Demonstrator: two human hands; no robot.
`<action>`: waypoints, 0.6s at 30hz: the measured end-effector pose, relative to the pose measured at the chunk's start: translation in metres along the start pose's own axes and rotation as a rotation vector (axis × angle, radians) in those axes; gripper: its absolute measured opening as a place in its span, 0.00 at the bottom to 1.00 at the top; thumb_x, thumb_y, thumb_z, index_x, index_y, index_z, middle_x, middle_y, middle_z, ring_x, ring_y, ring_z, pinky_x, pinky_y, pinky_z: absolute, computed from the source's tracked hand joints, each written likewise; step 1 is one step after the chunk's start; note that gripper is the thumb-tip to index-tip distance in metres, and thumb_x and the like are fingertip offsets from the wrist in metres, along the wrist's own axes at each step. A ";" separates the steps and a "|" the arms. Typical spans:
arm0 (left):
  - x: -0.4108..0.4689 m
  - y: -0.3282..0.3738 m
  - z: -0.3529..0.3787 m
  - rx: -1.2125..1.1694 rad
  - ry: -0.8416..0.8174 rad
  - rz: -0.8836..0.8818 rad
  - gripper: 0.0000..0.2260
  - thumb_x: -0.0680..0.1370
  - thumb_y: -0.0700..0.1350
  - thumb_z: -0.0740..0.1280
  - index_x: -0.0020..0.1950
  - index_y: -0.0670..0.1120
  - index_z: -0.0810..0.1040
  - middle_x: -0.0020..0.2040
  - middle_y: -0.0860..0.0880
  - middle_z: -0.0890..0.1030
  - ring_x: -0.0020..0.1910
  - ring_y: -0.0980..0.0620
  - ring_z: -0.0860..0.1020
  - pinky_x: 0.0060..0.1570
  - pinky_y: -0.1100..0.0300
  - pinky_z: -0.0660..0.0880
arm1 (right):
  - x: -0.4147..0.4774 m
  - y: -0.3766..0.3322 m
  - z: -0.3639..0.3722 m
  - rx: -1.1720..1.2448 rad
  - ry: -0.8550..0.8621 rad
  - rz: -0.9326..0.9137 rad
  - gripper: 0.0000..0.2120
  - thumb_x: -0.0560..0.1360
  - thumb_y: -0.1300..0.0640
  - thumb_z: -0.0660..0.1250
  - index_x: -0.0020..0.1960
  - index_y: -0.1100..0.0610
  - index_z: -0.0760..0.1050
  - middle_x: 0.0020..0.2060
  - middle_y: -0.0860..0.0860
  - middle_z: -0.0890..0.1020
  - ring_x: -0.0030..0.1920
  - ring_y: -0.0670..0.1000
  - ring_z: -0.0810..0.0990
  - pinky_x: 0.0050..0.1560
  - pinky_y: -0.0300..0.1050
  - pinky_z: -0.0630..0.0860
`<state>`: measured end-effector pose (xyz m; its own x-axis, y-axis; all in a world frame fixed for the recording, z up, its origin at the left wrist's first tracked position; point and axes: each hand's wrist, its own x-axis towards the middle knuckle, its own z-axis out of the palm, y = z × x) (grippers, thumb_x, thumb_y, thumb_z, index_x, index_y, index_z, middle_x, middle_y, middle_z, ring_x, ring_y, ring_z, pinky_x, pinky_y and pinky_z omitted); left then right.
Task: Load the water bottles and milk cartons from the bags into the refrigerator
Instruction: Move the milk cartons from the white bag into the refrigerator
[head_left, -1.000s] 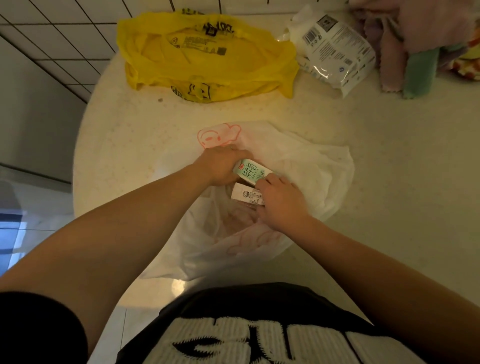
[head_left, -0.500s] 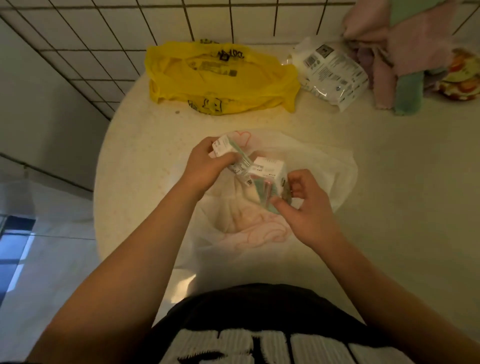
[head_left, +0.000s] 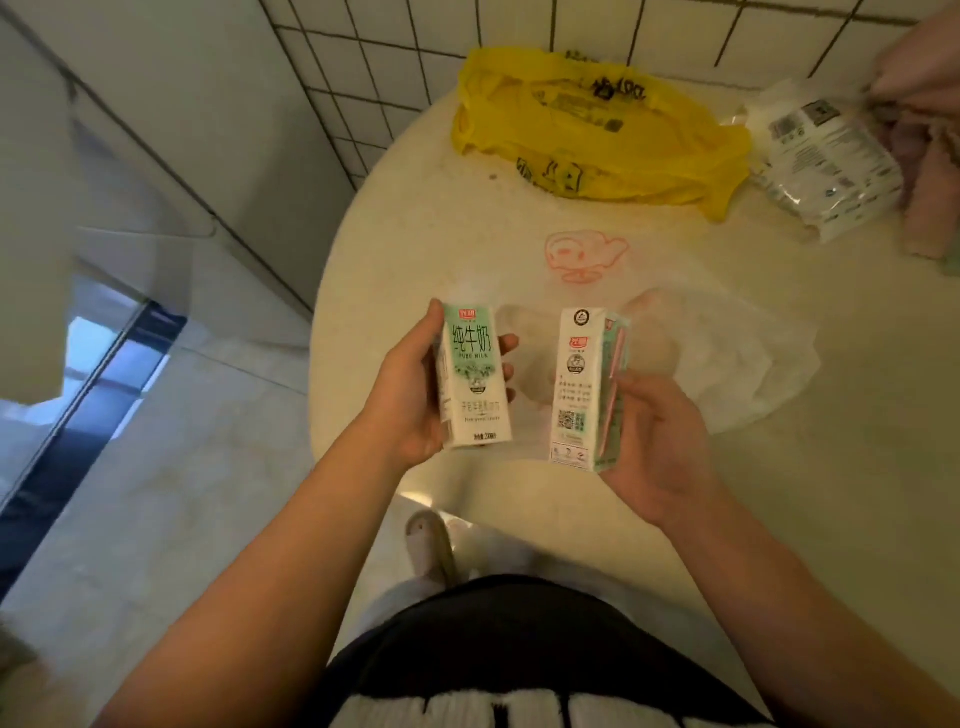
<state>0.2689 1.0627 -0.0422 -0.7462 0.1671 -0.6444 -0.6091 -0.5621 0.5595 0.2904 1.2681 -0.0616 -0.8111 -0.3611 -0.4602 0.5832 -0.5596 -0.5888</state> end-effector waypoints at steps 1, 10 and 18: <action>-0.010 -0.003 -0.007 -0.031 0.005 -0.014 0.26 0.80 0.62 0.57 0.68 0.44 0.74 0.58 0.40 0.82 0.43 0.44 0.80 0.50 0.50 0.77 | 0.000 0.005 0.008 -0.042 -0.005 0.012 0.23 0.68 0.49 0.66 0.61 0.55 0.78 0.49 0.56 0.82 0.48 0.54 0.82 0.46 0.48 0.79; -0.112 -0.022 -0.122 -0.209 0.128 -0.012 0.23 0.79 0.58 0.60 0.64 0.43 0.76 0.58 0.38 0.82 0.46 0.42 0.83 0.49 0.48 0.78 | -0.006 0.101 0.097 -0.093 -0.012 0.161 0.25 0.69 0.49 0.64 0.62 0.62 0.73 0.45 0.58 0.82 0.35 0.52 0.77 0.35 0.44 0.76; -0.238 -0.022 -0.307 -0.209 0.383 -0.004 0.23 0.78 0.64 0.60 0.55 0.47 0.83 0.41 0.43 0.81 0.35 0.44 0.80 0.45 0.52 0.77 | -0.027 0.276 0.220 -0.096 0.032 0.350 0.21 0.72 0.52 0.62 0.61 0.61 0.76 0.42 0.58 0.80 0.38 0.55 0.77 0.42 0.48 0.74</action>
<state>0.5427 0.7866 -0.0611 -0.5660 -0.1208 -0.8155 -0.5150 -0.7206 0.4642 0.4632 0.9588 -0.0655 -0.5605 -0.4938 -0.6648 0.8281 -0.3328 -0.4510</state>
